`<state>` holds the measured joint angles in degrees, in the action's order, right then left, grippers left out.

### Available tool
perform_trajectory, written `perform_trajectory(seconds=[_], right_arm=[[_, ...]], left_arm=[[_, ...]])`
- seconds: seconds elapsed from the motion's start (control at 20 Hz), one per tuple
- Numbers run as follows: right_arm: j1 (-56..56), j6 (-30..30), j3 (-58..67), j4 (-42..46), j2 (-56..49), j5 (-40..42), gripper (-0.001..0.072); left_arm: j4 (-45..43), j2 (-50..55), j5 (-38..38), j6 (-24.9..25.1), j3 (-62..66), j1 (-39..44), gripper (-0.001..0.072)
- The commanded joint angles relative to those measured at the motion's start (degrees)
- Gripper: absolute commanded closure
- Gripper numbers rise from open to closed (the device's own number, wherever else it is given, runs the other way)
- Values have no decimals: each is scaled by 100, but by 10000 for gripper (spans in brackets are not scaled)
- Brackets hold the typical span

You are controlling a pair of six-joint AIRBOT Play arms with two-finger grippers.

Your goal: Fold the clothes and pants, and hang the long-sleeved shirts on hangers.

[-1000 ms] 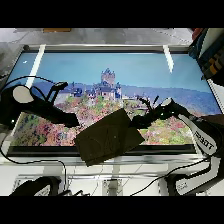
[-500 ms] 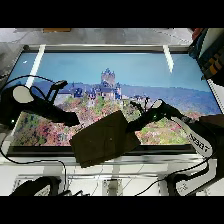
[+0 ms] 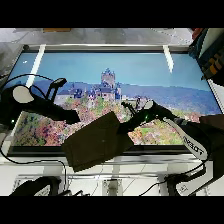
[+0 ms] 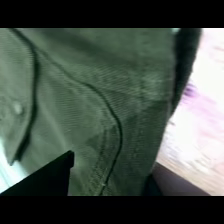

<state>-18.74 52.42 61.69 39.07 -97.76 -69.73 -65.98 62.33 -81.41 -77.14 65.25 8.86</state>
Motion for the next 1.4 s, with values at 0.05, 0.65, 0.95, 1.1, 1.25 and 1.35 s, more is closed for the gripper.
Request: perform_trajectory(seconds=[0.05,0.65,0.95,1.1,1.25,1.35], right_arm=[[-573,70,387,-162,11,57,420],[612,1834,2463,1281,33,474,693],[2557,2566,2568,1478,675,-114,693],[3703,2905,2568,1873,1220,-369,693],[4911,3281,2568,2365,1805,-446,693],[5702,3515,2568,2592,2146,-442,693]], left_arm=[[-2,-2,26,0,4,-4,128],[-1012,-188,1419,219,323,-9,689],[-1202,-529,1585,221,422,-9,689],[-1202,-621,1587,221,422,-9,689],[-1202,-632,1585,221,422,-9,689],[-1202,-632,1585,221,422,-9,689]])
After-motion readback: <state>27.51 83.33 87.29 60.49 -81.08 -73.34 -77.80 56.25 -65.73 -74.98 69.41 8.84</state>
